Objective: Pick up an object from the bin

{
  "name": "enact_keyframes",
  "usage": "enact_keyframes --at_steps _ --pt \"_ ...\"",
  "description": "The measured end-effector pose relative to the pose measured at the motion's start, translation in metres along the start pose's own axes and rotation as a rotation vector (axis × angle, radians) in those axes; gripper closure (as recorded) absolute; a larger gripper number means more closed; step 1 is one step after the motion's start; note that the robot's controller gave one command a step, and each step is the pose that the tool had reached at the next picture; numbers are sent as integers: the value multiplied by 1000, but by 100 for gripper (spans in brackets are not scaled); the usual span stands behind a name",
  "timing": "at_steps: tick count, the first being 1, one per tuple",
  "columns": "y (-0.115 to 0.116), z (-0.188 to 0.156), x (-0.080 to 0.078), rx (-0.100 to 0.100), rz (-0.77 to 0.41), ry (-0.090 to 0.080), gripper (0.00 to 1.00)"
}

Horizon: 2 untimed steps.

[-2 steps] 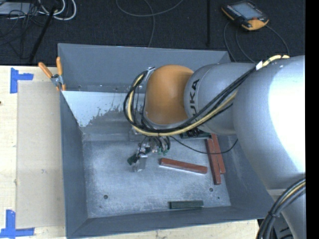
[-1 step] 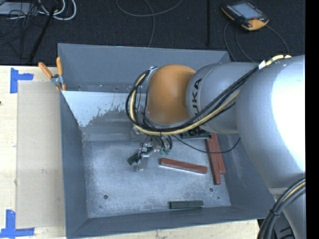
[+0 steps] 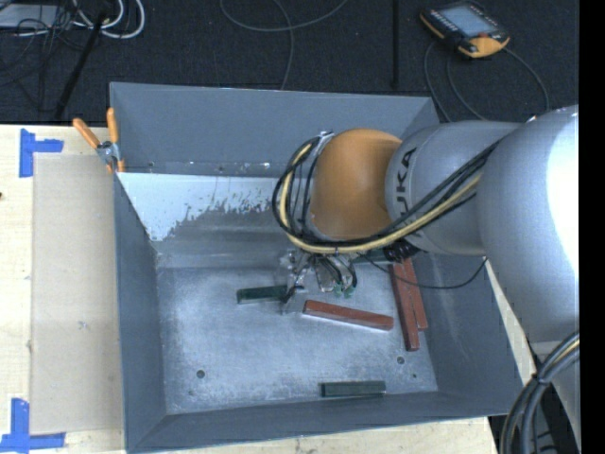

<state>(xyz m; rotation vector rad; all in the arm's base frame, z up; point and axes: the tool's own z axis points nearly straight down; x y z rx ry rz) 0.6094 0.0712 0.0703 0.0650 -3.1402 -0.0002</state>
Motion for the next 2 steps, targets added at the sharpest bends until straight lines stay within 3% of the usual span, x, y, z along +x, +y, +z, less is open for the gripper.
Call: enact_keyframes --at_steps 2 --pt "-5 -7 -2 -1 -55 0 100"
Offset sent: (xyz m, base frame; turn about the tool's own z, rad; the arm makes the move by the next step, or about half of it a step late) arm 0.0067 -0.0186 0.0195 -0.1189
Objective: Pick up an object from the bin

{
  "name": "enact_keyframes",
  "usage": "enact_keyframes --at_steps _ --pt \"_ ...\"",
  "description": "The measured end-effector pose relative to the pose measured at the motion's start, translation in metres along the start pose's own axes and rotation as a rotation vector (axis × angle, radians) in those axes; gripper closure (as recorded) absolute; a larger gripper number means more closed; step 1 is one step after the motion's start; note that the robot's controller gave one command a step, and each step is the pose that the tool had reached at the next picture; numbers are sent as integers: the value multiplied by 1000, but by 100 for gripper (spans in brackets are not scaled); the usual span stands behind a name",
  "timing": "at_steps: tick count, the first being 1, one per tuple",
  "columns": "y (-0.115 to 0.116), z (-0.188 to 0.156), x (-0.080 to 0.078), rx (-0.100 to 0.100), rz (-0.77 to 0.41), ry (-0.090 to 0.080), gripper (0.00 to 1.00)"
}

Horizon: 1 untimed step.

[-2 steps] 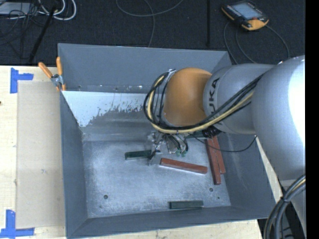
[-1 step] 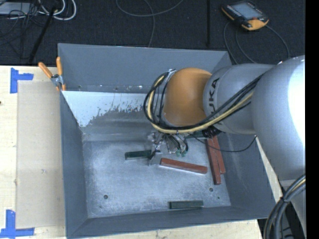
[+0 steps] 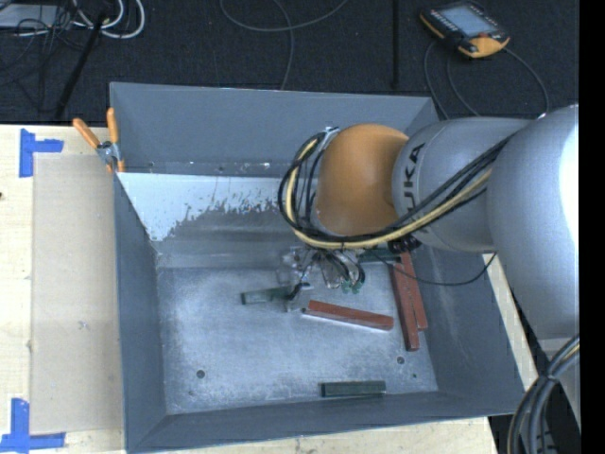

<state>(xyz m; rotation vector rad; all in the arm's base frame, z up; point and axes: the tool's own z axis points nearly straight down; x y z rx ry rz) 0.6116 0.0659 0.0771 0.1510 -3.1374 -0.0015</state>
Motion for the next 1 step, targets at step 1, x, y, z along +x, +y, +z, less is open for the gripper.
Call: enact_keyframes --at_steps 1 --pt "26 -163 8 0 -72 -4 100"
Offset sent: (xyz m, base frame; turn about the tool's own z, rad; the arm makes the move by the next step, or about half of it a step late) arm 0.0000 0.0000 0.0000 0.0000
